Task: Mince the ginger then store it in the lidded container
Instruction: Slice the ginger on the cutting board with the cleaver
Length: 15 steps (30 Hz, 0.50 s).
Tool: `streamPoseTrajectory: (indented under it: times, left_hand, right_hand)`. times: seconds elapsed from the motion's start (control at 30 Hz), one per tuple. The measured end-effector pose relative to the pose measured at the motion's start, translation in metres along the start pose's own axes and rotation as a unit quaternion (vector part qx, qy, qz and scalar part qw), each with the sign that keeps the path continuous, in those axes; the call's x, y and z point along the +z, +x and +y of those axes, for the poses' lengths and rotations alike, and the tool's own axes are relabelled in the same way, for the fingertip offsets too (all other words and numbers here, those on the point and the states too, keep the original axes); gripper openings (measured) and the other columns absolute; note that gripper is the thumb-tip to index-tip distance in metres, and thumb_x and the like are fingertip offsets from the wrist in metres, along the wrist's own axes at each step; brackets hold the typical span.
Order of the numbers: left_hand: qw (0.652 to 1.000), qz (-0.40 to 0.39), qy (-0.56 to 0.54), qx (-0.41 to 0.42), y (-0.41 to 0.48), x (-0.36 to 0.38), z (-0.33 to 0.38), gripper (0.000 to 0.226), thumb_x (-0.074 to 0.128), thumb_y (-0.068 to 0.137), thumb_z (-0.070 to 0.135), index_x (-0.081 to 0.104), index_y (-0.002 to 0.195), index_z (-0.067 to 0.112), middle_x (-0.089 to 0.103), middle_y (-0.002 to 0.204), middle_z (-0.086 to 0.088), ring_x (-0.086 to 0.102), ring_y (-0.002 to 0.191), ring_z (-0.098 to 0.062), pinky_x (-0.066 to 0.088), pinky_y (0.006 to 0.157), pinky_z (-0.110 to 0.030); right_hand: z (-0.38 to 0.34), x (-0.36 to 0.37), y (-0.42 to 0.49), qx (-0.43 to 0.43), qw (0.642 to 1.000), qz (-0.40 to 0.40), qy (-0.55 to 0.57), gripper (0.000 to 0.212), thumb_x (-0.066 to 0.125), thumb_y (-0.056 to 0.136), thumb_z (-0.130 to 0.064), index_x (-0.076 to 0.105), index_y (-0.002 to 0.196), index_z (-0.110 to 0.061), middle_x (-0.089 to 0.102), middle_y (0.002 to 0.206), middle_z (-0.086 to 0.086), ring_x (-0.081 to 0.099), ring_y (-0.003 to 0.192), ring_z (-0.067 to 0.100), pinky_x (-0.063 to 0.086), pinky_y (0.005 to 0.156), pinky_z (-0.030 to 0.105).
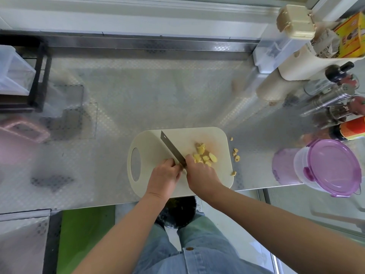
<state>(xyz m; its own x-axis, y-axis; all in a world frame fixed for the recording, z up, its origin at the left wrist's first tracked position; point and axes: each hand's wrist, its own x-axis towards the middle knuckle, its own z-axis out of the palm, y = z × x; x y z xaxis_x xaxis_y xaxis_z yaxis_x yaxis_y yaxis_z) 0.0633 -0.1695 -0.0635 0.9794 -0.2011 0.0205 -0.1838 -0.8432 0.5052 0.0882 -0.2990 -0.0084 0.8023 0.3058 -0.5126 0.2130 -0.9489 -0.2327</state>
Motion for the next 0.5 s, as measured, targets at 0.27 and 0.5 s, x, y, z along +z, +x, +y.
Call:
streamPoseTrajectory:
  times: [0.27, 0.5]
  left_hand:
    - [1.000, -0.010, -0.013, -0.016, 0.001, 0.002, -0.004, 0.020, 0.083, 0.061, -0.001, 0.069, 0.065, 0.013, 0.058, 0.062, -0.006, 0.055, 0.054, -0.028, 0.046, 0.038, -0.032]
    - [1.000, -0.009, 0.006, 0.012, 0.002, -0.001, -0.002, 0.021, 0.085, 0.059, 0.001, 0.071, 0.069, 0.013, 0.055, 0.060, -0.005, 0.053, 0.053, -0.026, 0.039, 0.035, -0.026]
  right_hand:
    - [0.008, -0.003, -0.003, -0.012, 1.000, -0.011, -0.006, 0.027, 0.038, 0.092, -0.004, 0.034, 0.118, -0.013, 0.042, 0.073, 0.001, 0.046, 0.064, 0.024, 0.036, 0.057, 0.033]
    - [0.012, 0.006, -0.012, -0.001, 1.000, -0.004, -0.015, 0.037, 0.038, 0.091, -0.002, 0.030, 0.125, -0.013, 0.034, 0.063, -0.001, 0.031, 0.052, 0.018, 0.033, 0.058, 0.033]
